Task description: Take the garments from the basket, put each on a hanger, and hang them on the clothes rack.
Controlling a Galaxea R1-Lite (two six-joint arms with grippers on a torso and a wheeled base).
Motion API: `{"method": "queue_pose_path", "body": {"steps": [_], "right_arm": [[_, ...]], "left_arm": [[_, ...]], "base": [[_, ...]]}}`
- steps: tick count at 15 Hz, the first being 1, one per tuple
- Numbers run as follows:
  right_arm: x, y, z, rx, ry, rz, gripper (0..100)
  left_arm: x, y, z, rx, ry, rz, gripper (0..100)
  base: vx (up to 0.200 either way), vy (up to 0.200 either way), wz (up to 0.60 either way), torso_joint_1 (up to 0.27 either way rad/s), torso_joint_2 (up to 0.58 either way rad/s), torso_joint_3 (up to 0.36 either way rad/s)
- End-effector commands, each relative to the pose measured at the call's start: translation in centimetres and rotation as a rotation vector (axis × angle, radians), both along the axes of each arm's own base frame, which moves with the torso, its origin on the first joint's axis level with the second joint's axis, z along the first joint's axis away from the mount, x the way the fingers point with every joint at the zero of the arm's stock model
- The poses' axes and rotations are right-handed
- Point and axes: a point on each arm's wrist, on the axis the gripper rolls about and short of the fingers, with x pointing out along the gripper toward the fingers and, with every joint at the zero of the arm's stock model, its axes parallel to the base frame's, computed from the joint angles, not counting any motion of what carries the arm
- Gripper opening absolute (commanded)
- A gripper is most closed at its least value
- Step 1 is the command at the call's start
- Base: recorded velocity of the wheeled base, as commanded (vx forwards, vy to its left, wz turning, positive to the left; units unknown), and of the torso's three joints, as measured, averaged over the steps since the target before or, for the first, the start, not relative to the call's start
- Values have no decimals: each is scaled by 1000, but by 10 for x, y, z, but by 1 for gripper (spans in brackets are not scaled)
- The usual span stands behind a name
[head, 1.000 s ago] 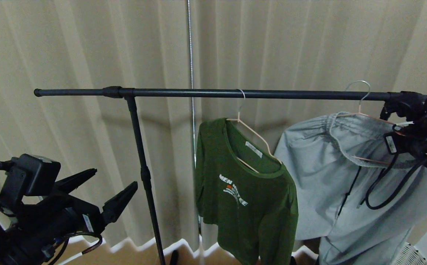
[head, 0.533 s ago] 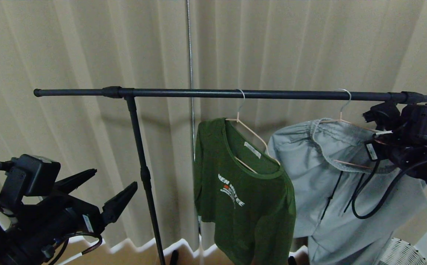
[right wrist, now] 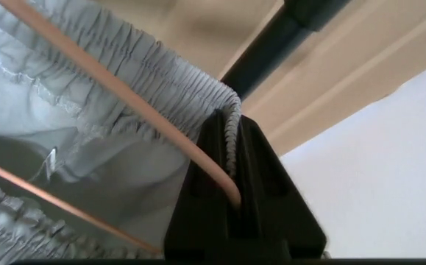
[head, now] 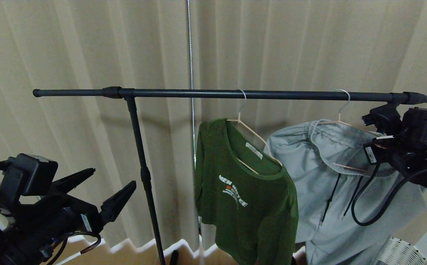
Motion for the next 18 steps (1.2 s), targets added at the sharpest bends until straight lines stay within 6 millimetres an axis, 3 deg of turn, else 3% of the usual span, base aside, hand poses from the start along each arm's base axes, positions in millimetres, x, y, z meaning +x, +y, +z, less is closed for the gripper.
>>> {"method": "queue_pose_path", "body": {"steps": [1,5,8,12,18], "right_arm": [[-8,1,5,0,-10,5,100],[-18,1,5,19,-54,35,100],[-30,3,6,44,-119,149,100],[-34,4,6,69,-202,297,100],[-40,6,-2,87,-210,378,100]], "left_arm": [[0,0,0,0,0,0,100],[0,0,1,-2,-5,0,100],[1,0,1,-3,-6,1,100],[1,0,1,-2,-5,1,100],[1,0,1,-2,-3,1,100]], "base": [[0,0,0,0,0,0],[0,0,0,0,0,0],[0,0,0,0,0,0],[0,0,0,0,0,0],[0,0,0,0,0,0]]}}
